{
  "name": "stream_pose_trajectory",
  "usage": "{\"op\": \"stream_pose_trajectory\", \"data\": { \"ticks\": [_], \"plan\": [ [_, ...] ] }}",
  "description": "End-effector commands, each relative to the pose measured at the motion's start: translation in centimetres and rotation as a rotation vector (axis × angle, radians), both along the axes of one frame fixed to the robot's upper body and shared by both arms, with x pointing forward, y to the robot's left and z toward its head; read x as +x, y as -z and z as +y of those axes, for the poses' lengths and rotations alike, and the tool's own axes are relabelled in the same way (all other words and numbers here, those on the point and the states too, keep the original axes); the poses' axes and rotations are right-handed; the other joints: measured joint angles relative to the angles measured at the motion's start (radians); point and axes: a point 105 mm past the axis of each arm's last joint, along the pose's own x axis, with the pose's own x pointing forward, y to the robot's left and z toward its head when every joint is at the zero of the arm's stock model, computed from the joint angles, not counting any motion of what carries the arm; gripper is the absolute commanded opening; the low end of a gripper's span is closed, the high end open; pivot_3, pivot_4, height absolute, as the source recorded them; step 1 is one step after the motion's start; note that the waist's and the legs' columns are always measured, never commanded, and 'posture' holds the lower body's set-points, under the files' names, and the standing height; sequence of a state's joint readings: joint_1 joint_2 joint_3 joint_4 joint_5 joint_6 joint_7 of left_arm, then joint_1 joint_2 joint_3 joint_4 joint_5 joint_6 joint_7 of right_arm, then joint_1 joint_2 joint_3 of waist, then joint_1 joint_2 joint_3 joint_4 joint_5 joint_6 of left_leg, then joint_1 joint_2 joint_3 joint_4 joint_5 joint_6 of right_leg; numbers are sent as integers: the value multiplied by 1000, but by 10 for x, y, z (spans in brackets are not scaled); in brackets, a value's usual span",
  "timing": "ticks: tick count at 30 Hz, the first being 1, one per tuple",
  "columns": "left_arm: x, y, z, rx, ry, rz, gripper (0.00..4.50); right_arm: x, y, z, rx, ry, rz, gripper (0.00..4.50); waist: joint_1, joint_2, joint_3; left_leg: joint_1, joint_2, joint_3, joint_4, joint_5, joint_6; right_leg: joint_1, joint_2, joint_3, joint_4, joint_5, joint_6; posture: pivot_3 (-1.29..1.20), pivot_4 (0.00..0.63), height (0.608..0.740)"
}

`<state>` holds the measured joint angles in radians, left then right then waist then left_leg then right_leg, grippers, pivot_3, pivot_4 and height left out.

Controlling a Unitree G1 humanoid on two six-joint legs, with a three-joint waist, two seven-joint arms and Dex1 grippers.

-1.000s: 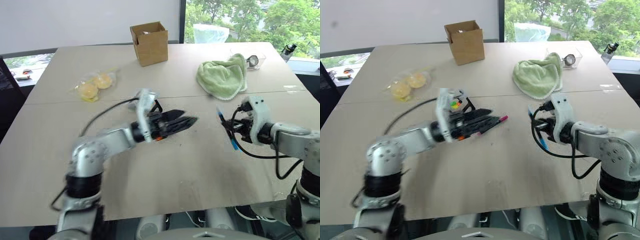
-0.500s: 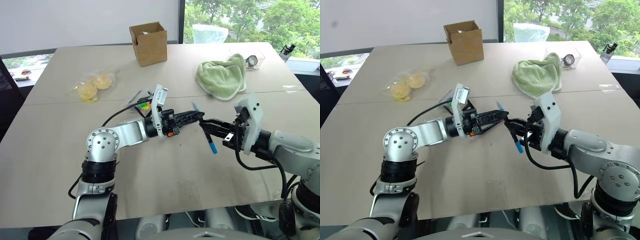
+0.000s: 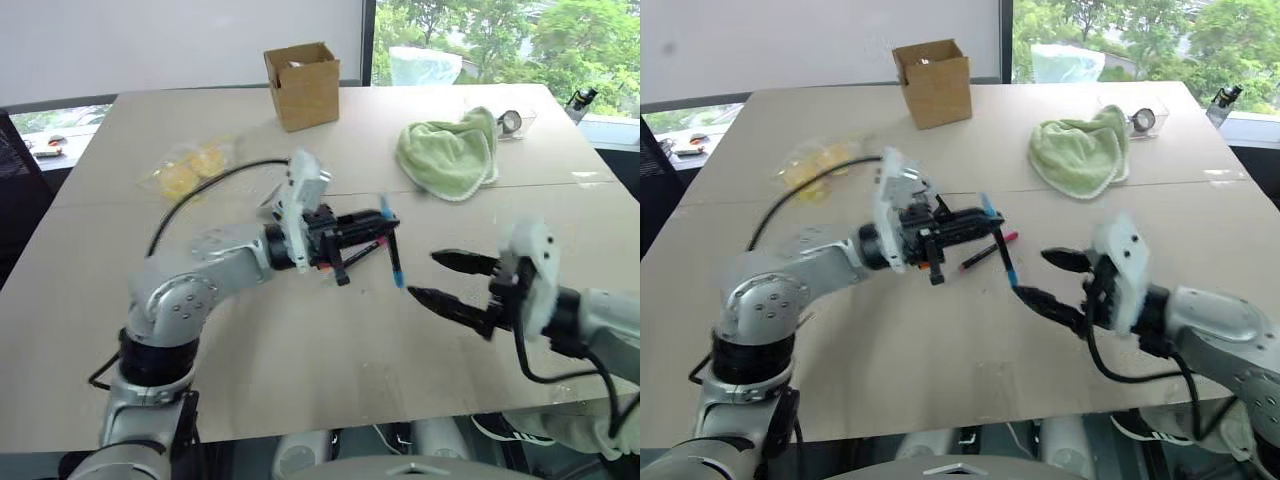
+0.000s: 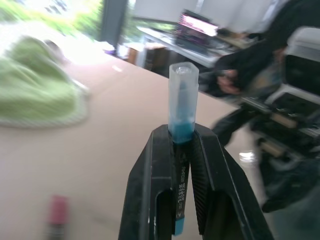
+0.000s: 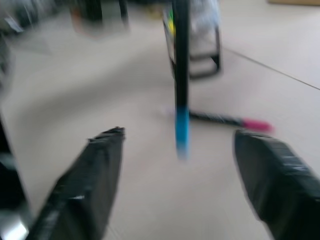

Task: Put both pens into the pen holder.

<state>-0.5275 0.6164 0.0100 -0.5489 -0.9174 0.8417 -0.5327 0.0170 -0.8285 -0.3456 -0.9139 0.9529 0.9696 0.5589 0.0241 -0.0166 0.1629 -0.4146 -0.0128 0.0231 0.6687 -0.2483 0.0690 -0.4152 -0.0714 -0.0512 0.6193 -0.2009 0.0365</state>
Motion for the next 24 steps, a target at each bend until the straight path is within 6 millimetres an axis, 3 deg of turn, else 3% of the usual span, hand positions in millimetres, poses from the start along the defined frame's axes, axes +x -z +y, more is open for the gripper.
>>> {"op": "stream_pose_trajectory", "data": {
  "ticks": [1,6,11,24],
  "plan": [
    [-9,-25,13,78,-35,-295,0,-5,-27,-8,26,-81,-223,4453,-8,0,0,0,0,0,0,0,0,0,0,0,0,0,0,0,150,740],
    [5,-32,38,259,-196,-581,0,0,-27,-10,1,-116,-285,4453,-8,0,0,1,3,0,0,0,0,0,-1,1,0,0,1,0,150,740],
    [17,-20,50,409,-313,-704,0,8,-26,-7,-1,-121,-299,4453,-4,0,0,1,4,0,0,0,0,0,-2,1,0,0,0,0,150,740],
    [40,11,54,529,-415,-704,0,16,-32,-3,-10,-120,-336,4453,16,0,1,-1,3,0,0,0,0,-1,-3,-1,-2,2,-3,0,150,740]
  ]
}}
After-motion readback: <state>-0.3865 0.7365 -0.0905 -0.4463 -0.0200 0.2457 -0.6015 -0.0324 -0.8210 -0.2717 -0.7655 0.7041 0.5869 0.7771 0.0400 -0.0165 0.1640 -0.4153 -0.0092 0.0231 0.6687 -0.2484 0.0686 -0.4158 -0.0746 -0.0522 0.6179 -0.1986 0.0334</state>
